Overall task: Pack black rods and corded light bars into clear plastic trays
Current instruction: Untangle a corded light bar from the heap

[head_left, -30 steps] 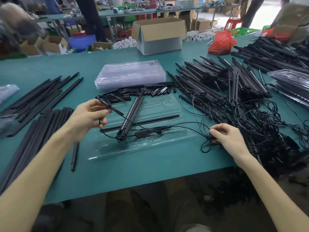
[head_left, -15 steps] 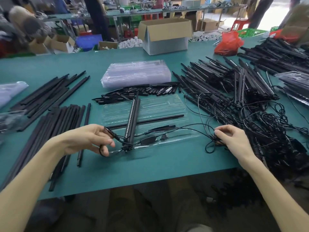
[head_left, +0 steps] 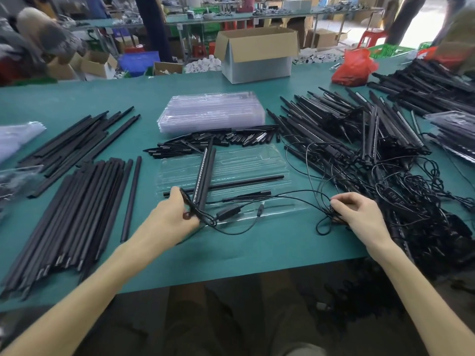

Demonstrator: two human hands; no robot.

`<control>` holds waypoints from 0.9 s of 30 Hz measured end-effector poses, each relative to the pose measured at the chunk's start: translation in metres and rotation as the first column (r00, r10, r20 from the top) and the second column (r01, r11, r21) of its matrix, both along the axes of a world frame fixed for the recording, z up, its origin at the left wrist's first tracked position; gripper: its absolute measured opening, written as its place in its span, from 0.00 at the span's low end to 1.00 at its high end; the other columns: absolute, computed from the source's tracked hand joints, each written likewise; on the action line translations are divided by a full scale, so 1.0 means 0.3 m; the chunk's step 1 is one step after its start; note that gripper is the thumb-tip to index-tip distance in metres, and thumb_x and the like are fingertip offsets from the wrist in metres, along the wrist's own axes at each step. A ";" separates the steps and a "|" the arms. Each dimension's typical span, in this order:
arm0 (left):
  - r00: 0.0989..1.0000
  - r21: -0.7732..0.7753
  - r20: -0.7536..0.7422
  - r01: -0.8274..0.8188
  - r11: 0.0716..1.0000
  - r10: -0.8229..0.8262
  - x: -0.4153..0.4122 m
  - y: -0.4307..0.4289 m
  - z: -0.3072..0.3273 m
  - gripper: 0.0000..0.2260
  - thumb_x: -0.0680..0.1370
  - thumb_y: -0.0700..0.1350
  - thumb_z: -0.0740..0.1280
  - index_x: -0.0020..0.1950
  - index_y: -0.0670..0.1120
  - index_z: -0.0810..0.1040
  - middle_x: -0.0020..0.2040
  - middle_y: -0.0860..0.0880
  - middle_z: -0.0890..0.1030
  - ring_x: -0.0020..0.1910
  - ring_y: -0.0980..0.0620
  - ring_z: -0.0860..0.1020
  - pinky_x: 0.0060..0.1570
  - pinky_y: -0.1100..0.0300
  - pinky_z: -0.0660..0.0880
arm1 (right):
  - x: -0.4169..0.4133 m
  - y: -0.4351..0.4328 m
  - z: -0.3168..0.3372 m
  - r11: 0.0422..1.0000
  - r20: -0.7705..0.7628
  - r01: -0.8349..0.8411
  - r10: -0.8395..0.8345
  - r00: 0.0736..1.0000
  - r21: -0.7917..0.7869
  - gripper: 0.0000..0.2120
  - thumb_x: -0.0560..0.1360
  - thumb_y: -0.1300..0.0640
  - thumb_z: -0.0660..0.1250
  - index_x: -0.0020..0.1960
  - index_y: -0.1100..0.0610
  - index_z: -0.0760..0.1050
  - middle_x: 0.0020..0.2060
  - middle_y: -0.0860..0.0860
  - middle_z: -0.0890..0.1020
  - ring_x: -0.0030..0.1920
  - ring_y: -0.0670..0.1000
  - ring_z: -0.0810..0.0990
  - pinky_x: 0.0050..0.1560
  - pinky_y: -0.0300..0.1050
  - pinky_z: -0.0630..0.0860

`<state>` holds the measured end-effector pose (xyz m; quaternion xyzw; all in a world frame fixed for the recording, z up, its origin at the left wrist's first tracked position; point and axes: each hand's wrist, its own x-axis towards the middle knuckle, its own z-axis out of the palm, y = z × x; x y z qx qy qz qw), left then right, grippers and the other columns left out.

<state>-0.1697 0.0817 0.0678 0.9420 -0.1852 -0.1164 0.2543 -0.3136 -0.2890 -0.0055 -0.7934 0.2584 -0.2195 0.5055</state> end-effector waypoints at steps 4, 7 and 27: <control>0.905 -0.419 -0.411 -0.080 0.904 -0.110 -0.028 -0.056 0.100 0.11 0.84 0.44 0.61 0.51 0.39 0.78 0.33 0.48 0.75 0.22 0.52 0.67 0.19 0.63 0.64 | 0.003 -0.001 0.000 1.000 -0.003 0.005 -0.005 1.000 0.013 0.01 0.75 0.54 0.73 0.46 0.49 0.83 0.41 0.44 0.86 0.47 0.46 0.84 0.55 0.50 0.81; 0.830 -0.568 -0.512 -0.136 0.811 -0.219 -0.035 -0.144 0.166 0.17 0.87 0.47 0.56 0.52 0.37 0.79 0.32 0.47 0.76 0.22 0.53 0.69 0.19 0.64 0.67 | 0.006 0.001 0.007 1.000 -0.017 -0.005 0.006 1.000 0.029 0.01 0.74 0.54 0.74 0.45 0.49 0.84 0.41 0.45 0.86 0.47 0.50 0.84 0.52 0.51 0.81; 0.918 -0.637 -0.153 0.192 0.746 -0.367 0.015 -0.841 0.408 0.08 0.83 0.41 0.63 0.48 0.41 0.80 0.36 0.50 0.82 0.29 0.55 0.77 0.31 0.62 0.75 | -0.009 0.024 0.043 0.982 -0.045 -0.055 0.064 0.997 0.183 0.04 0.74 0.58 0.73 0.47 0.50 0.83 0.42 0.45 0.86 0.45 0.45 0.83 0.44 0.41 0.78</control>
